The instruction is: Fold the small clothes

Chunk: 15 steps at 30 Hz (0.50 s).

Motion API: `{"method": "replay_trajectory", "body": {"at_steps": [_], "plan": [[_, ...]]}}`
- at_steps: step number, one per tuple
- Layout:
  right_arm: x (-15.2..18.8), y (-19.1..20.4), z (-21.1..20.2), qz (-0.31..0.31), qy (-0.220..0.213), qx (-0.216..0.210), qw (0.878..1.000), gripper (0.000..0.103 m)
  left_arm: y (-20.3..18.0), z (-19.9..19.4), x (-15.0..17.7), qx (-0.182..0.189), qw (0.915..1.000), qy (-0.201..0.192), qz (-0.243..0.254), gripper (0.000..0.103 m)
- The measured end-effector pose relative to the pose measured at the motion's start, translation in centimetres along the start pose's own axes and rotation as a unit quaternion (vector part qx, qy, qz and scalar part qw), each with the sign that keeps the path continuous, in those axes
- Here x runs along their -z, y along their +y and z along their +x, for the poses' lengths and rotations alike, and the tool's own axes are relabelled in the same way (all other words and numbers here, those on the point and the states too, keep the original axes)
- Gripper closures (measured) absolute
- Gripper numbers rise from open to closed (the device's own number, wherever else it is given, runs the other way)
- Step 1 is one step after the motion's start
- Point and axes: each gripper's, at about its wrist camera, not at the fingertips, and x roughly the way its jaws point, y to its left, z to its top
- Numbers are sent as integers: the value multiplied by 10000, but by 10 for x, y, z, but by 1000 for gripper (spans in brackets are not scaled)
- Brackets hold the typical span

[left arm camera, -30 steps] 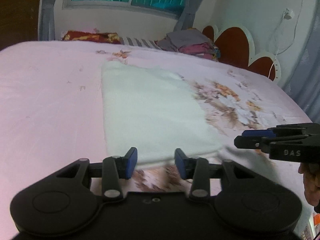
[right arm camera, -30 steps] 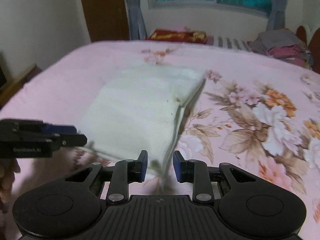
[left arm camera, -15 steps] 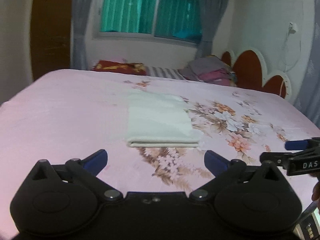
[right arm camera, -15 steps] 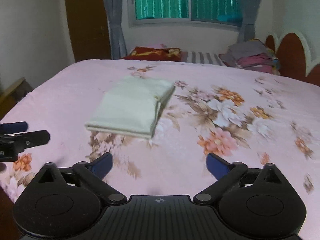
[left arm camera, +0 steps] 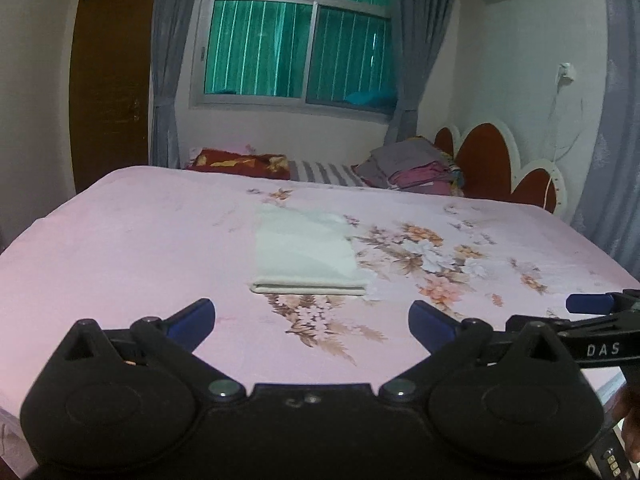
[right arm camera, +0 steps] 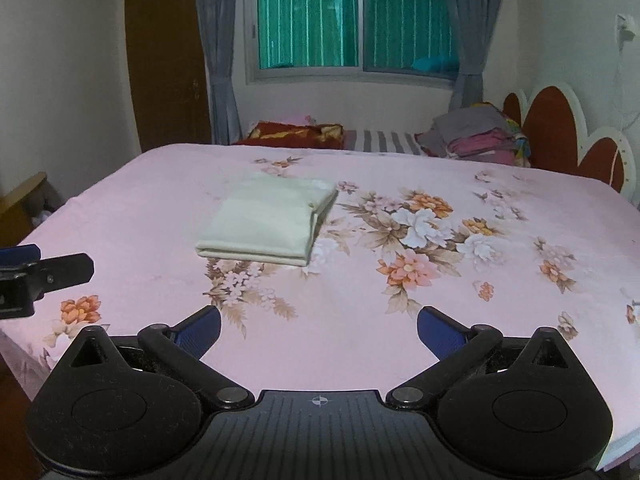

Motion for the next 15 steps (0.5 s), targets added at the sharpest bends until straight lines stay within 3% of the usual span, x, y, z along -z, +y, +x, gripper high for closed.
{"method": "replay_trajectory", "body": {"at_steps": [15], "plan": [[-7,-1,-38,167,-361,-87,9992,0,-17,-19,0,27,9997,-190,122,0]]}}
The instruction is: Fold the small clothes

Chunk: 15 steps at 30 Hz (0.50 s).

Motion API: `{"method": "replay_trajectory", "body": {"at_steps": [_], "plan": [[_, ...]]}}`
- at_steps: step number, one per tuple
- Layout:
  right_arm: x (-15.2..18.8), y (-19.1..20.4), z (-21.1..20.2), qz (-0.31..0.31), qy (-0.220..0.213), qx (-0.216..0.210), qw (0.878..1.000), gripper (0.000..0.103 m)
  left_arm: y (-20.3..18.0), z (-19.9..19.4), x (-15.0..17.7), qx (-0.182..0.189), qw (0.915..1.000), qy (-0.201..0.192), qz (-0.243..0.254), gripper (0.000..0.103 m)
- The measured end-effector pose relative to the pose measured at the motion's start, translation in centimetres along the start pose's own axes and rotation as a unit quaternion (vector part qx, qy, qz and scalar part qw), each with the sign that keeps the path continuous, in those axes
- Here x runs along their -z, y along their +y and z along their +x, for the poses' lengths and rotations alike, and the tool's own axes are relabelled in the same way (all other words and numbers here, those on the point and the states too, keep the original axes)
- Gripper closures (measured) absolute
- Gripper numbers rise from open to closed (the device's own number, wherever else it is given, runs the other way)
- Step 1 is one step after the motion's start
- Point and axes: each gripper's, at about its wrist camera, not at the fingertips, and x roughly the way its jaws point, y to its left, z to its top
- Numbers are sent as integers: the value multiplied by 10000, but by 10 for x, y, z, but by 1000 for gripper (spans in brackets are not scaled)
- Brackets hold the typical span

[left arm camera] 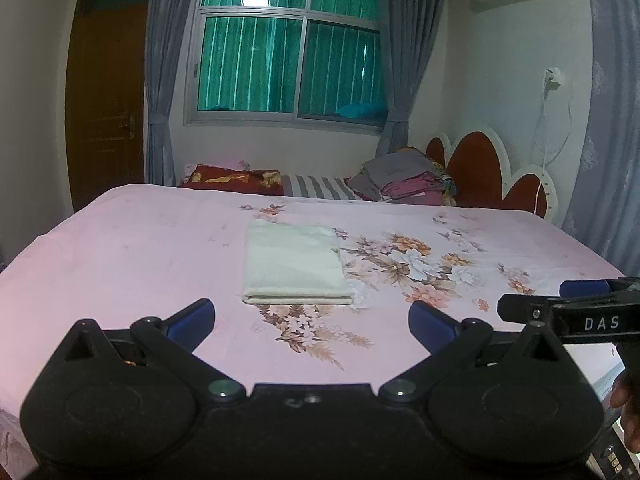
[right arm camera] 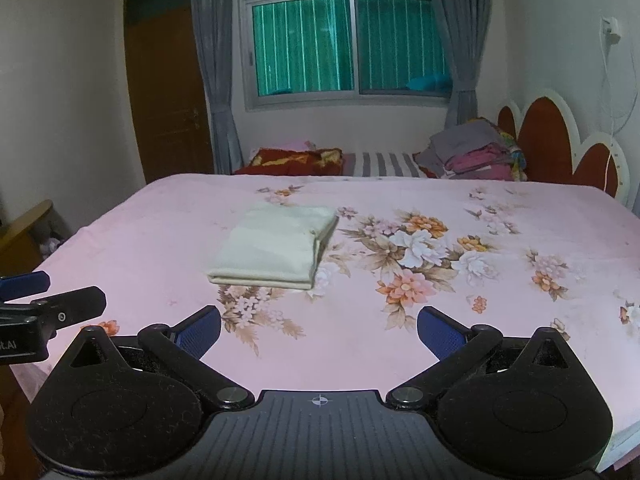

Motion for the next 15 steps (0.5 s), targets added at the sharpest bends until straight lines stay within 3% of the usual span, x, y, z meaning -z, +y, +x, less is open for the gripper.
{"method": "replay_trajectory", "body": {"at_steps": [15], "plan": [[-2,-8,-6,63,-20,-13,10000,0,0,-1,1,-18,10000,6,24,0]]}}
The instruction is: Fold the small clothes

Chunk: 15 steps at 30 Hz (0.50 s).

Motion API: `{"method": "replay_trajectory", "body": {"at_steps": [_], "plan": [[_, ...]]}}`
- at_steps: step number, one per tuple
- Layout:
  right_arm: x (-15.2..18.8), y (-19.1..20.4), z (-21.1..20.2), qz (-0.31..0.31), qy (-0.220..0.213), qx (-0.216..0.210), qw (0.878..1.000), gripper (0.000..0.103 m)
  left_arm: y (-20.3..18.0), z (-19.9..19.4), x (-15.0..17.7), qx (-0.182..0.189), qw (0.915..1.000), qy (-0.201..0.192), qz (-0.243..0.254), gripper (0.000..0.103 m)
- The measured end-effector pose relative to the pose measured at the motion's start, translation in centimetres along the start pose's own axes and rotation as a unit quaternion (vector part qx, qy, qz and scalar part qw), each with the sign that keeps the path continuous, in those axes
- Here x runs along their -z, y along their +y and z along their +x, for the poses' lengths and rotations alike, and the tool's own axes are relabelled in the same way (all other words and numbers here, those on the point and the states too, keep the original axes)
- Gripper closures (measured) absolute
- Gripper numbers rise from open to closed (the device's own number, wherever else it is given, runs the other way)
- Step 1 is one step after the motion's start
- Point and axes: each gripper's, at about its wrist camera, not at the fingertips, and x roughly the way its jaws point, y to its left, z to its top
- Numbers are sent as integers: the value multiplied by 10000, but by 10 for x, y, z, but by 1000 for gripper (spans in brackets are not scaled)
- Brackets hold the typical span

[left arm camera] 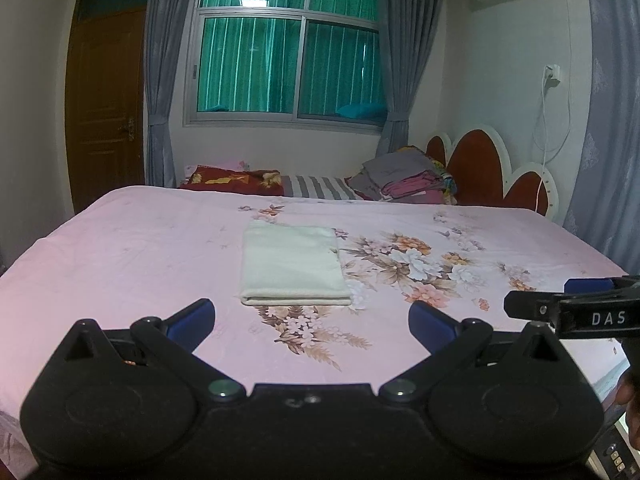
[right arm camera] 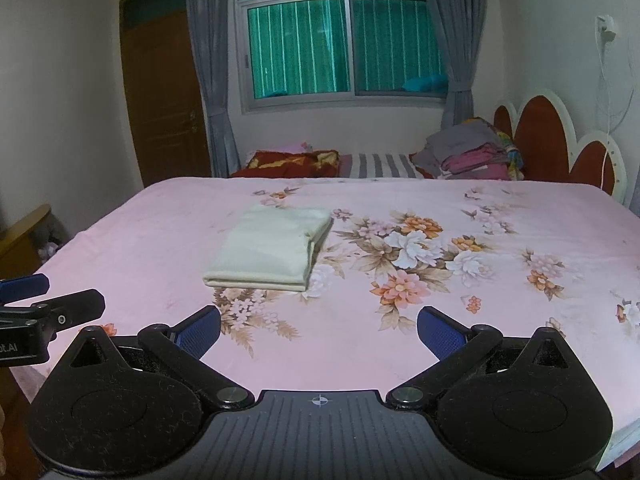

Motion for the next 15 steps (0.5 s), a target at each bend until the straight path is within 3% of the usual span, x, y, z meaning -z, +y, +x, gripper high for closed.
{"method": "replay_trajectory", "body": {"at_steps": [15], "plan": [[-2,-1,0,-24,-12,5,10000,0,2,2,-2,-19,10000,7,-44,0]]}}
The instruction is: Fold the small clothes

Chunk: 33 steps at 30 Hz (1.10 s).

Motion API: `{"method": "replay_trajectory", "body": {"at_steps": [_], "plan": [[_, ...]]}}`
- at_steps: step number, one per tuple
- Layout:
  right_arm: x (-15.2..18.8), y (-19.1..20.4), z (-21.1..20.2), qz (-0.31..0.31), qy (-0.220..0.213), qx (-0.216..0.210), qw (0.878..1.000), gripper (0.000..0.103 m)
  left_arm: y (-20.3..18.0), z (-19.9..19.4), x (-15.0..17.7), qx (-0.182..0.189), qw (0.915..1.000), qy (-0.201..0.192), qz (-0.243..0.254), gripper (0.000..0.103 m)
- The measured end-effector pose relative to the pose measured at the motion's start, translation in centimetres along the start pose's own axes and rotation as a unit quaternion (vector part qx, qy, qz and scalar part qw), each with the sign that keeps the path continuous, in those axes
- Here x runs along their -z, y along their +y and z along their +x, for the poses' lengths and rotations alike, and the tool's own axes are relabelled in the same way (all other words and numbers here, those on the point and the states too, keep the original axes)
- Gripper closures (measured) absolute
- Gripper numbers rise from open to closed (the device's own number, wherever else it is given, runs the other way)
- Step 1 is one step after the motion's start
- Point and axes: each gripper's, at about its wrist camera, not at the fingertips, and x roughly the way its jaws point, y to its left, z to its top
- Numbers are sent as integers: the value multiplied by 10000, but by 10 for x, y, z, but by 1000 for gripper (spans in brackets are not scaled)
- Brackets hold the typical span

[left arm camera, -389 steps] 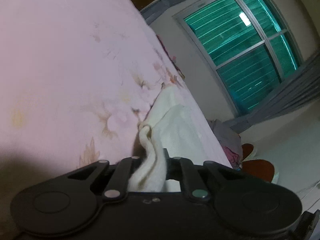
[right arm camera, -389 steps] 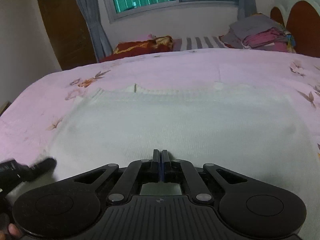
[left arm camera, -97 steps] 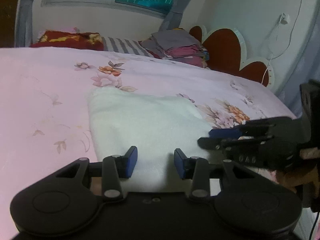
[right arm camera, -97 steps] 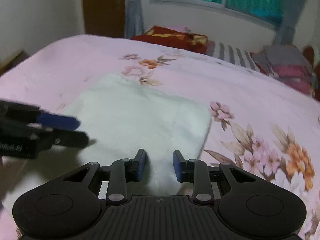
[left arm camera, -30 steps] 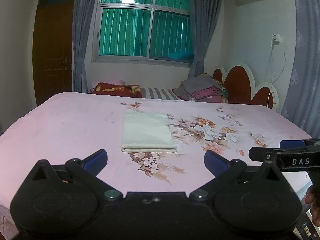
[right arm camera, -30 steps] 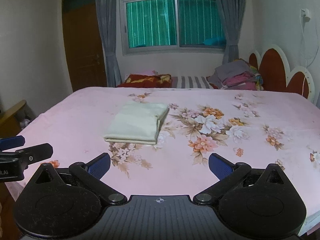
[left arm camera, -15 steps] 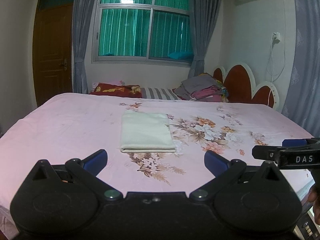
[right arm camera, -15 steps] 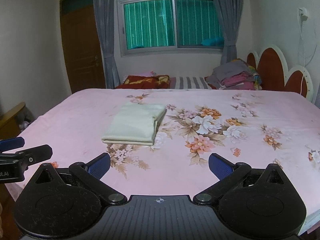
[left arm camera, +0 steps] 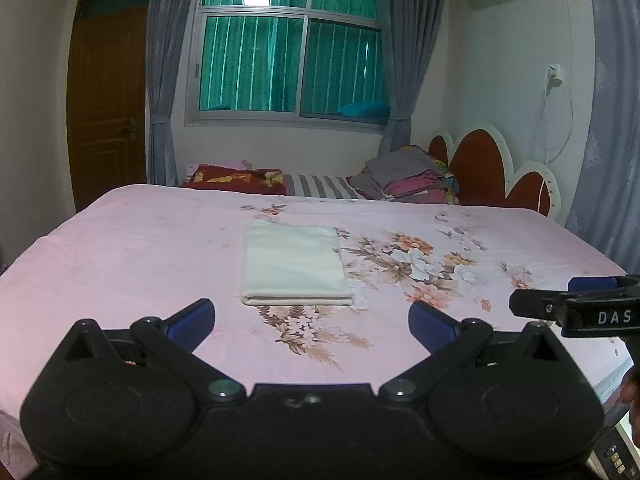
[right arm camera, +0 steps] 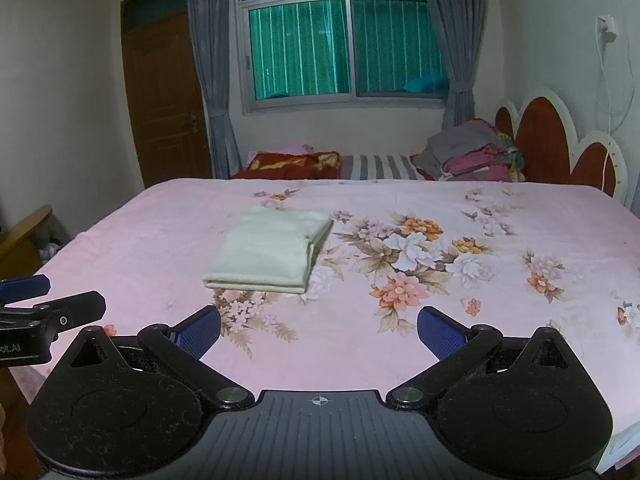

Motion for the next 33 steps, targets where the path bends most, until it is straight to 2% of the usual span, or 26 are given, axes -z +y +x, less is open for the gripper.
{"method": "replay_trajectory", "body": {"at_steps": [33], "plan": [[-3,-7,3,-13,-3,-31,10000,0,1,4,-1,11,10000,-3,27,0]]}}
